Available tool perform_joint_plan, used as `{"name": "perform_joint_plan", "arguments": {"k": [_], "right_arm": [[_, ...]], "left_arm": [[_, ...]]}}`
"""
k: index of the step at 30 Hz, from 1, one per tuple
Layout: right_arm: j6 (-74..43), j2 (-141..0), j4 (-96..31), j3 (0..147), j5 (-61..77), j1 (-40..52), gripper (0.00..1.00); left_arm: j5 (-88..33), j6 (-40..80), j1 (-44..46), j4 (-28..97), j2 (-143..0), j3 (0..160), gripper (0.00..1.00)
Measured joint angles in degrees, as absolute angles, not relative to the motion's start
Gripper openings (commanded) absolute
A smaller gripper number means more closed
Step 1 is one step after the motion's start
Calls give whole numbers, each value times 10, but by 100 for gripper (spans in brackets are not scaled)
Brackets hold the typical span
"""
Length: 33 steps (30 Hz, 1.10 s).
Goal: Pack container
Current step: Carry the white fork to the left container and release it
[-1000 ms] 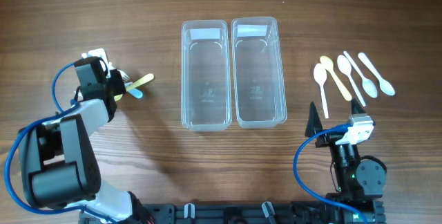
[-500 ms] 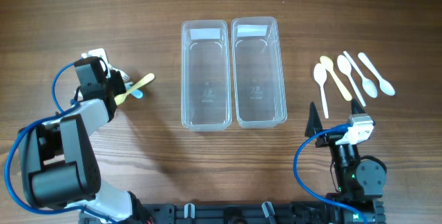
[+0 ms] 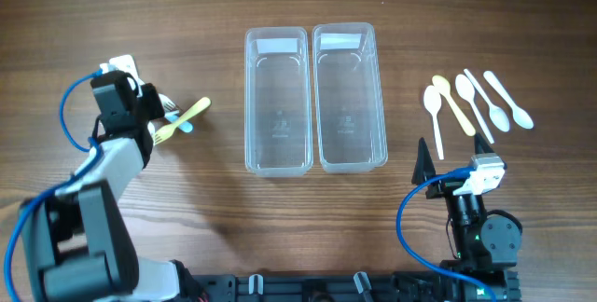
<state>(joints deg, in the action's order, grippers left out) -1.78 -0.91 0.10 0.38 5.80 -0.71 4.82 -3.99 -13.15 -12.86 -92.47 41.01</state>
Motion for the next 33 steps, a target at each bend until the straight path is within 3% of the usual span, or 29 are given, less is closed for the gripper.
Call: {"name": "perform_joint_plan", "arguments": {"k": [14,24,33], "right_arm": [[-18,-9,1,4,58,-7,100],[-18,-9,1,4,58,-7,100],[-18,-9,1,4,58,-7,100]], "left_arm": [[-15,40,-92,-8,-694,411,4],[-134,190,49,48,-613,411,4],[-119,232,199,20,-679,411,4]]}}
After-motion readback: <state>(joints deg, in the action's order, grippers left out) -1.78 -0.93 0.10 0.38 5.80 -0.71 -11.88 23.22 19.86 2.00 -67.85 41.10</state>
